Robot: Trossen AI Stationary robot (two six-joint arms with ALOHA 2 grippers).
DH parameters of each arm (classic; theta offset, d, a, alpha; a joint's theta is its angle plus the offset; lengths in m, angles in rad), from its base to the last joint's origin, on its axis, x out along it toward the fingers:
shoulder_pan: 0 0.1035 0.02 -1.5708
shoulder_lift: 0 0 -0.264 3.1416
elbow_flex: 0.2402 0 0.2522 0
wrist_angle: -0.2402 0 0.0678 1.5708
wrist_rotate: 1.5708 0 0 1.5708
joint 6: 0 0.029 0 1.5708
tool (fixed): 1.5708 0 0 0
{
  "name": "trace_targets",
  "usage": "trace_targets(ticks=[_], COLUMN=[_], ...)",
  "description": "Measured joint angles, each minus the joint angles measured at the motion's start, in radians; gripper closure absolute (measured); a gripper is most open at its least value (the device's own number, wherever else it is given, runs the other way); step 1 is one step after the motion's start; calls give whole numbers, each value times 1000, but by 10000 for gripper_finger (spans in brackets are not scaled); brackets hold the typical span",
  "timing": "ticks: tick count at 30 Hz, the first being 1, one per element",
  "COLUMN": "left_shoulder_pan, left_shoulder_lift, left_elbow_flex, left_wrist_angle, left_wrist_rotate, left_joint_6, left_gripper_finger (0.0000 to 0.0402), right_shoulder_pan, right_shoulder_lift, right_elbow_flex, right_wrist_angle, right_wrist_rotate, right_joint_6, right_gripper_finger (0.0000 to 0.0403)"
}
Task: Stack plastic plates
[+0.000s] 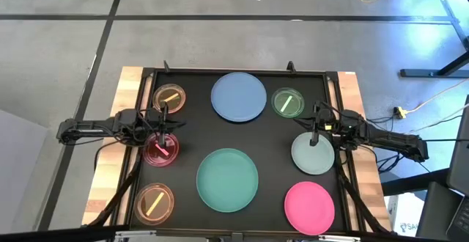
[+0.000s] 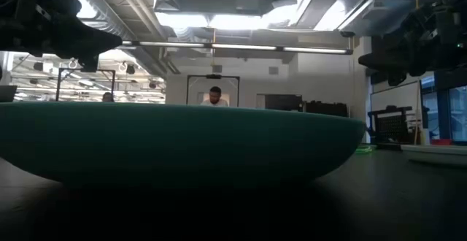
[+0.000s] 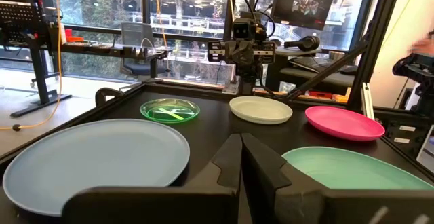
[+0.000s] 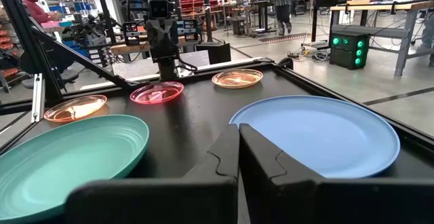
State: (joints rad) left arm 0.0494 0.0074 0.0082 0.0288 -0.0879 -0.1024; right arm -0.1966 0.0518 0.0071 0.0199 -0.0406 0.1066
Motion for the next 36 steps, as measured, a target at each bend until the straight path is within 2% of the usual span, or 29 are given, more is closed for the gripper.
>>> trace_targets(ticks=[5, 11, 18, 21, 23, 26, 31, 36], left_shoulder_pan=[0, 1, 0, 1, 1, 1, 1, 1], left_shoulder_lift=[0, 0, 0, 0, 0, 0, 0, 1], left_elbow_flex=[0, 0, 0, 0, 0, 0, 0, 0], left_wrist_angle=[0, 2, 4, 65, 112, 207, 331, 354], left_wrist_rotate=[0, -42, -45, -86, -86, -87, -98, -130], left_joint_6=[3, 130, 140, 172, 139, 101, 164, 178], left_gripper_finger=[395, 395, 395, 395, 395, 395, 395, 395], right_shoulder_pan=[0, 0, 0, 0, 0, 0, 0, 0], right_shoulder_lift=[0, 0, 0, 0, 0, 0, 0, 0], right_elbow_flex=[0, 0, 0, 0, 0, 0, 0, 0], right_wrist_angle=[0, 0, 0, 0, 0, 1, 20, 37], right_wrist_rotate=[0, 0, 4, 4, 7, 42, 171, 188], right_joint_6=[0, 0, 0, 0, 0, -2, -9, 26], right_gripper_finger=[397, 397, 397, 397, 397, 397, 397, 397])
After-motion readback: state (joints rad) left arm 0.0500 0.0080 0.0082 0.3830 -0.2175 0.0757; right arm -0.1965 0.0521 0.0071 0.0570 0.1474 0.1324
